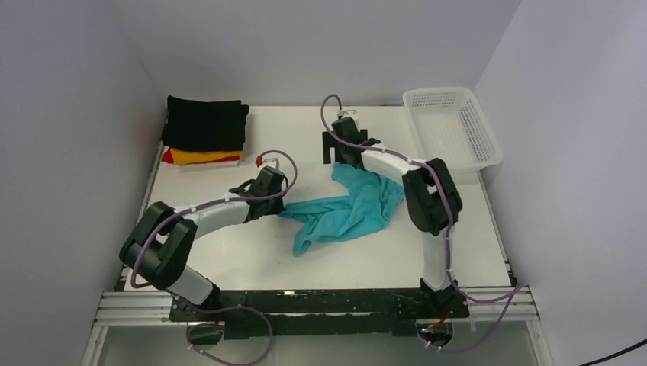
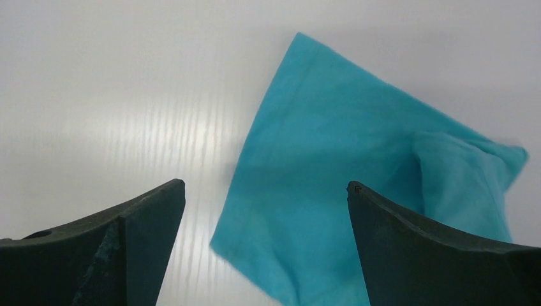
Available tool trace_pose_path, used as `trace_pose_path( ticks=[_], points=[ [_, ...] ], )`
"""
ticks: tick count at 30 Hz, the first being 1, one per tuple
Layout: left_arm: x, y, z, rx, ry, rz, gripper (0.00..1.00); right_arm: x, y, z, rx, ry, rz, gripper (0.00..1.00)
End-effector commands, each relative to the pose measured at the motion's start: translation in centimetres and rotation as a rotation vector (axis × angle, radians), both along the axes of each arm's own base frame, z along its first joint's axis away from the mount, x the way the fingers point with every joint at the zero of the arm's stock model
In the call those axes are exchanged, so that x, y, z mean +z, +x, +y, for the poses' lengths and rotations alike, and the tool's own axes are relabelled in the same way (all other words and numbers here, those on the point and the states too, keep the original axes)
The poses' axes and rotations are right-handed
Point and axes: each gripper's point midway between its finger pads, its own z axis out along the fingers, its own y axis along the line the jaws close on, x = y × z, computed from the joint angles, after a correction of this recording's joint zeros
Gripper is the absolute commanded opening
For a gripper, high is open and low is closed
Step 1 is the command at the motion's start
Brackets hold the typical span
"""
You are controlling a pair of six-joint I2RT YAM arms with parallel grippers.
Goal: Fold and stack the t-shirts
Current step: Flatten out the tshirt
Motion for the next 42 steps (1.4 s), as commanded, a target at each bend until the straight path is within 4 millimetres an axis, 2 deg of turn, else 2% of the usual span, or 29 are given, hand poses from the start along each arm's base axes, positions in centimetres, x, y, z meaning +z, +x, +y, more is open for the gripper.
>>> trace_pose_path(
  ticks=[1, 4, 7, 14, 17, 18, 22, 23, 25, 27, 30, 32, 36, 37, 39, 42],
  points=[
    [1.7, 0.7, -0.3, 0.032, -0.047, -0.06, 0.0, -0.8, 3.3, -1.0, -0.133, -0.084, -0.002, 0.99],
    [1.9, 0.7, -0.5, 0.025, -0.057, -0.063, 0.0, -1.8, 4.9, -0.6, -0.127, -0.098, -0.011, 0.99],
    [1.8, 0.7, -0.4, 0.03, -0.053, -0.063, 0.0, -3.8, 5.8, -0.6, -0.127, -0.106, 0.019, 0.97],
    [2.1, 0.6, 0.7, 0.072, -0.025, -0.077, 0.0, -7.8, 5.9, -1.7, -0.158, -0.076, 0.109, 0.82],
    [2.2, 0.6, 1.5, 0.107, -0.011, -0.095, 0.0, -8.8, 5.5, -2.7, -0.184, -0.081, 0.138, 0.68],
    [2.2, 0.5, 1.8, 0.12, 0.001, -0.096, 0.0, -8.9, 5.3, -3.1, -0.2, -0.088, 0.144, 0.59],
    [2.6, 0.4, 3.2, 0.157, 0.053, -0.11, 0.0, -8.3, 4.9, -4.9, -0.257, -0.146, 0.121, 0.34],
    [2.8, 0.4, 3.5, 0.167, 0.06, -0.115, 0.0, -7.9, 4.9, -5.3, -0.271, -0.153, 0.115, 0.25],
    [2.8, 0.3, 3.9, 0.185, 0.067, -0.12, 0.0, -7.2, 4.7, -6.3, -0.317, -0.167, 0.104, 0.0],
    [2.9, 0.3, 4.4, 0.21, 0.081, -0.124, 0.0, -6.1, 4.5, -6.8, -0.329, -0.164, 0.068, 0.0],
    [4.1, 0.7, 5.2, 0.24, 0.108, -0.155, 0.0, -3.0, 4.7, -6.8, -0.306, -0.128, -0.025, 0.0],
    [6.2, 1.4, 5.4, 0.261, 0.105, -0.203, 0.0, 0.4, 4.9, -7.2, -0.311, -0.102, -0.102, 0.0],
    [11.2, 2.4, 5.8, 0.291, 0.072, -0.325, 0.0, 8.8, 4.3, -7.8, -0.317, -0.015, -0.287, 0.0],
    [12.7, 2.5, 6.1, 0.3, 0.064, -0.36, 0.0, 11.4, 3.6, -8.2, -0.325, 0.016, -0.345, 0.0],
    [15.4, 2.4, 6.8, 0.318, 0.043, -0.431, 0.0, 15.2, 2.2, -9.1, -0.336, 0.06, -0.436, 0.0],
    [19.7, 1.7, 7.8, 0.333, -0.005, -0.546, 0.0, 20.1, -0.4, -10.2, -0.329, 0.119, -0.544, 0.0]
  ],
)
